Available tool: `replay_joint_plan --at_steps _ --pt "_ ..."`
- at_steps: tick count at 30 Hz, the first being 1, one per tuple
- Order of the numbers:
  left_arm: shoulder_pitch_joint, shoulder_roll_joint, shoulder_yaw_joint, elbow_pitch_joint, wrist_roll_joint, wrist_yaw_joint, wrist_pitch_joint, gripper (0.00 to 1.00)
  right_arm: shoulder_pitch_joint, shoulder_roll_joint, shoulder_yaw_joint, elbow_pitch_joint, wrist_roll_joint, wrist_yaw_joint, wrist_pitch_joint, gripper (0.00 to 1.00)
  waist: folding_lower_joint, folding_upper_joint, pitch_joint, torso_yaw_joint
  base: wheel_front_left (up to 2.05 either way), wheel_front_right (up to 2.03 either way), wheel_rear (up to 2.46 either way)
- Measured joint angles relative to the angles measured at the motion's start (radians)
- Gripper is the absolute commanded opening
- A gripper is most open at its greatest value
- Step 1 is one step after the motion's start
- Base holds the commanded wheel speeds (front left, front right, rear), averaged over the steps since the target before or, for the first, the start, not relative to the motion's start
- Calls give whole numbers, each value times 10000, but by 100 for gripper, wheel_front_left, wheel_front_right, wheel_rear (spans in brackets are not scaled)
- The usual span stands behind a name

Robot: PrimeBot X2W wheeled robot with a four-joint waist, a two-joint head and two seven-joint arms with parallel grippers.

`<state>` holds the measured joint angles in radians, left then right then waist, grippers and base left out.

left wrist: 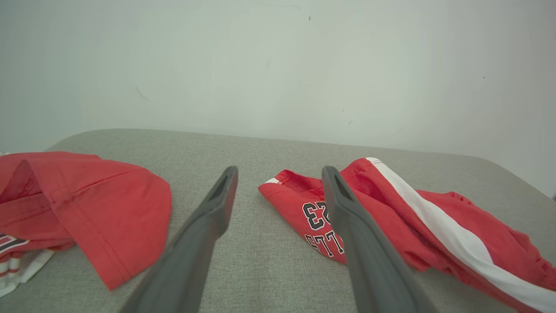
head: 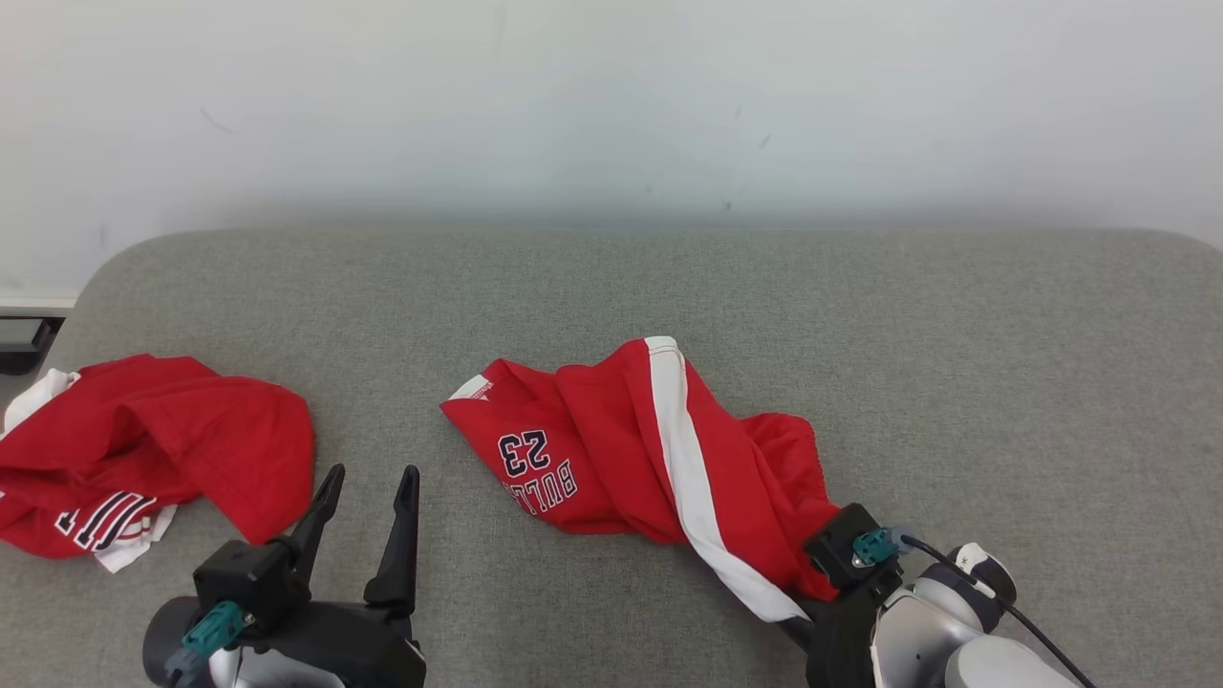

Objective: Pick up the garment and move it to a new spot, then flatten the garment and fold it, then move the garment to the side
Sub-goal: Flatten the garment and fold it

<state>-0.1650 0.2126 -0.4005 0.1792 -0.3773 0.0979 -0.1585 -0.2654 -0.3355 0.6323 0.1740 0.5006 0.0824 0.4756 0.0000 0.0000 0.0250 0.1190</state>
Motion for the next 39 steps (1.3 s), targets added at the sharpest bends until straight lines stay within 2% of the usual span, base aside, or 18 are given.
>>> replay_joint_plan --at_steps 1,2,9,13,14,15,17,22,24,31,34,39 --pt "0 0 2 2 0 0 2 100 11 10 -25 -65 21 -46 -4 62 0 0 0 -4 0 0 0" --pt "0 0 6 13 0 0 2 100 15 42 -90 -121 109 -77 -4 100 1 0 -9 -12 0 0 0" --pt "159 90 77 -35 2 17 10 100 714 -94 -978 -1893 1122 -259 -207 100 1 0 -82 -155 0 0 0" --pt "363 115 150 -61 0 73 12 100 1042 -451 -1680 -2824 1143 -719 -508 100 0 0 -89 -331 0 0 0" --pt "363 115 150 -61 0 73 12 100 1042 -451 -1680 -2824 1143 -719 -508 100 0 0 -89 -331 0 0 0" --pt "379 121 226 -107 0 73 12 100 1228 -483 -2063 -3053 1212 -922 -790 100 0 0 -80 -431 0 0 0" --pt "379 125 238 -150 0 73 12 100 1307 -483 -2188 -3116 1214 -1028 -915 100 0 0 -69 -479 0 0 0" --pt "360 125 224 -267 2 73 38 100 1827 -261 -3003 -3106 1331 -1659 -1793 100 0 0 57 -651 0 0 0" --pt "359 132 232 -290 2 73 52 100 1994 -71 -3283 -3099 1319 -1806 -2217 100 0 0 114 -687 0 0 0" --pt "252 257 222 -324 77 73 102 100 2439 796 -3586 -2991 1104 -1965 -3392 100 0 0 312 -775 0 0 0" --pt "-85 291 199 -305 102 59 128 100 2467 961 -3749 -2886 853 -1983 -3837 100 1 1 388 -794 0 0 0" --pt "-709 468 -81 -61 439 -301 391 100 2536 1135 -3695 -2627 556 -2017 -4155 100 1 0 514 -855 0 0 0"
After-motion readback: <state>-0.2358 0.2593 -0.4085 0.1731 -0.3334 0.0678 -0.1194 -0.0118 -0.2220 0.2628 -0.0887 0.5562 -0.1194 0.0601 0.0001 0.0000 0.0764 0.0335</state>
